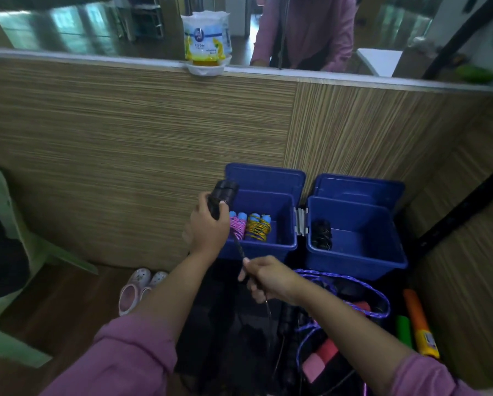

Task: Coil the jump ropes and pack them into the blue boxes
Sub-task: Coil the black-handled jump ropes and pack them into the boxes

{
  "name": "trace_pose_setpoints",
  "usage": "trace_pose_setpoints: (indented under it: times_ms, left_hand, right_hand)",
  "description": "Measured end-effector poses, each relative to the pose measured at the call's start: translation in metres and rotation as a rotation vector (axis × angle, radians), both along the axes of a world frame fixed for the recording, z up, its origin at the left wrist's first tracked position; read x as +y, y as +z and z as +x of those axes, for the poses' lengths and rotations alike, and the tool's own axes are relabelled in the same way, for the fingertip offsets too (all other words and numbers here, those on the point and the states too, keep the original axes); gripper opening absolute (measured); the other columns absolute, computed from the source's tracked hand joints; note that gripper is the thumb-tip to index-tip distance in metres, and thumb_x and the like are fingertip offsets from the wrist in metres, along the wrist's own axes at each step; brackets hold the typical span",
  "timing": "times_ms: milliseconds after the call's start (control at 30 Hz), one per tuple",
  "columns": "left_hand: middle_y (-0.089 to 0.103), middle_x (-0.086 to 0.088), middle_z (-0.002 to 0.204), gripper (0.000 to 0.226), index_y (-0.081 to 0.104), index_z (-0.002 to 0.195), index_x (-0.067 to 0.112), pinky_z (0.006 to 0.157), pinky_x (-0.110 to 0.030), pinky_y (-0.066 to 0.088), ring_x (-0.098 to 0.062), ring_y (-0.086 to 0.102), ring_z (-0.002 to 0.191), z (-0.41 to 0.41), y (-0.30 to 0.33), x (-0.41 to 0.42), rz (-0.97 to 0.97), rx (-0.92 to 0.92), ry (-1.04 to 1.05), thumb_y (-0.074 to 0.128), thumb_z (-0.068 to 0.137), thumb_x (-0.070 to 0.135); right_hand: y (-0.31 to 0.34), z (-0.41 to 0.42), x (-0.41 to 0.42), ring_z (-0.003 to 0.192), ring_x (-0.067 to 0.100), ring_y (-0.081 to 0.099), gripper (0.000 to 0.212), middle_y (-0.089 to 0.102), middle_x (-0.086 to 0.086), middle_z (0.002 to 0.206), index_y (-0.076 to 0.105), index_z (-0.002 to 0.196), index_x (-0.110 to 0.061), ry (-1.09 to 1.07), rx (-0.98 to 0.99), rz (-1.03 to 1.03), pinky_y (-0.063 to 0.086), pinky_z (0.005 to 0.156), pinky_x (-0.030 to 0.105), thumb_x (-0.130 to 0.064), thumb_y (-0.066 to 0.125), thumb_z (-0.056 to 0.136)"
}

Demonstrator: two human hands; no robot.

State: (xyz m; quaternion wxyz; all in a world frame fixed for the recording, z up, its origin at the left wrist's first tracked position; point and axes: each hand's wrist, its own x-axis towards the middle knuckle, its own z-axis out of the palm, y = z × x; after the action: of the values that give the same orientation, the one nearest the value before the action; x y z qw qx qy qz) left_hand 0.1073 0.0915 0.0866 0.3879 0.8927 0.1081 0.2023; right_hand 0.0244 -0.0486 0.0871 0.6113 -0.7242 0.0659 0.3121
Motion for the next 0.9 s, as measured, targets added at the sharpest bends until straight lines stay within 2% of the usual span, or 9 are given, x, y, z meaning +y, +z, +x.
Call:
trace_pose_setpoints:
  times_ms: [133, 200, 267, 367, 467, 567, 733, 833, 900]
  left_hand:
    - [0.058, -0.014, 0.115, 0.047, 0.045, 0.134, 0.029, 0.077, -0.039, 0.045, -0.039, 0.062, 0.095, -0.010, -0.011, 0.007, 0.383, 0.150, -0.089, 0.041, 0.093, 0.051]
    - [0.059, -0.012, 0.114, 0.047, 0.046, 0.136, 0.032, 0.072, -0.038, 0.048, -0.038, 0.065, 0.088, -0.022, -0.019, 0.010, 0.529, 0.127, -0.204, 0.032, 0.096, 0.051]
    - [0.063, -0.011, 0.101, 0.053, 0.055, 0.131, 0.031, 0.058, -0.036, 0.049, -0.036, 0.066, 0.071, -0.031, -0.029, 0.010, 0.607, 0.060, -0.364, 0.025, 0.093, 0.051]
    - [0.064, -0.005, 0.085, 0.048, 0.062, 0.124, 0.026, 0.042, -0.032, 0.046, -0.029, 0.063, 0.055, -0.041, -0.043, 0.013, 0.662, -0.087, -0.610, 0.030, 0.094, 0.045]
    - [0.062, 0.001, 0.089, 0.049, 0.056, 0.131, 0.024, 0.052, -0.031, 0.048, -0.022, 0.063, 0.065, -0.047, -0.043, 0.019, 0.586, -0.129, -0.839, 0.028, 0.098, 0.047]
    - [0.059, 0.006, 0.085, 0.055, 0.054, 0.133, 0.022, 0.060, -0.027, 0.044, -0.012, 0.059, 0.071, -0.054, -0.032, 0.019, 0.496, -0.119, -0.989, 0.038, 0.094, 0.057]
    - [0.066, 0.012, 0.093, 0.058, 0.048, 0.129, 0.030, 0.074, -0.019, 0.046, -0.007, 0.064, 0.085, -0.060, -0.018, 0.019, 0.281, -0.049, -0.937, 0.052, 0.084, 0.065]
    - [0.067, 0.017, 0.108, 0.051, 0.050, 0.131, 0.035, 0.085, -0.021, 0.049, 0.002, 0.063, 0.098, -0.059, -0.003, 0.016, 0.138, -0.086, -0.900, 0.056, 0.085, 0.058]
    - [0.065, 0.019, 0.119, 0.047, 0.052, 0.133, 0.036, 0.092, -0.022, 0.048, 0.003, 0.059, 0.109, -0.054, 0.005, 0.015, 0.014, -0.094, -0.879, 0.056, 0.089, 0.050]
  right_hand:
    - [0.023, 0.000, -0.001, 0.057, 0.008, 0.049, 0.031, 0.054, -0.004, 0.064, 0.064, 0.078, -0.019, 0.260, -0.440, -0.444, 0.039, 0.057, 0.023, -0.032, 0.045, 0.098]
    - [0.040, 0.007, -0.009, 0.064, 0.008, 0.051, 0.030, 0.055, -0.008, 0.065, 0.065, 0.078, -0.020, 0.329, -0.517, -0.484, 0.040, 0.062, 0.023, -0.030, 0.045, 0.098]
    - [0.048, 0.017, -0.019, 0.071, 0.014, 0.052, 0.029, 0.055, -0.005, 0.068, 0.064, 0.077, -0.021, 0.391, -0.552, -0.521, 0.041, 0.068, 0.028, -0.030, 0.046, 0.098]
    - [0.049, 0.034, -0.039, 0.076, 0.018, 0.055, 0.028, 0.061, 0.002, 0.076, 0.061, 0.075, -0.020, 0.457, -0.615, -0.562, 0.044, 0.073, 0.031, -0.029, 0.048, 0.098]
    - [0.039, 0.049, -0.059, 0.072, 0.011, 0.054, 0.024, 0.063, 0.000, 0.076, 0.063, 0.075, -0.022, 0.488, -0.663, -0.527, 0.045, 0.075, 0.032, -0.031, 0.054, 0.095]
    - [0.030, 0.059, -0.072, 0.075, 0.006, 0.056, 0.021, 0.066, 0.004, 0.080, 0.069, 0.082, -0.012, 0.464, -0.593, -0.365, 0.047, 0.078, 0.030, -0.031, 0.063, 0.091]
    - [0.019, 0.064, -0.077, 0.073, -0.001, 0.058, 0.008, 0.068, -0.009, 0.074, 0.072, 0.080, -0.018, 0.347, -0.464, -0.184, 0.046, 0.074, 0.017, -0.024, 0.070, 0.084]
    - [0.009, 0.066, -0.079, 0.087, 0.013, 0.066, 0.015, 0.073, 0.007, 0.092, 0.076, 0.089, -0.011, 0.137, -0.322, 0.043, 0.053, 0.084, 0.026, -0.022, 0.069, 0.081]
    - [0.003, 0.065, -0.077, 0.084, 0.023, 0.067, 0.013, 0.072, 0.014, 0.091, 0.073, 0.091, -0.004, 0.013, -0.212, 0.173, 0.054, 0.083, 0.033, -0.005, 0.061, 0.088]
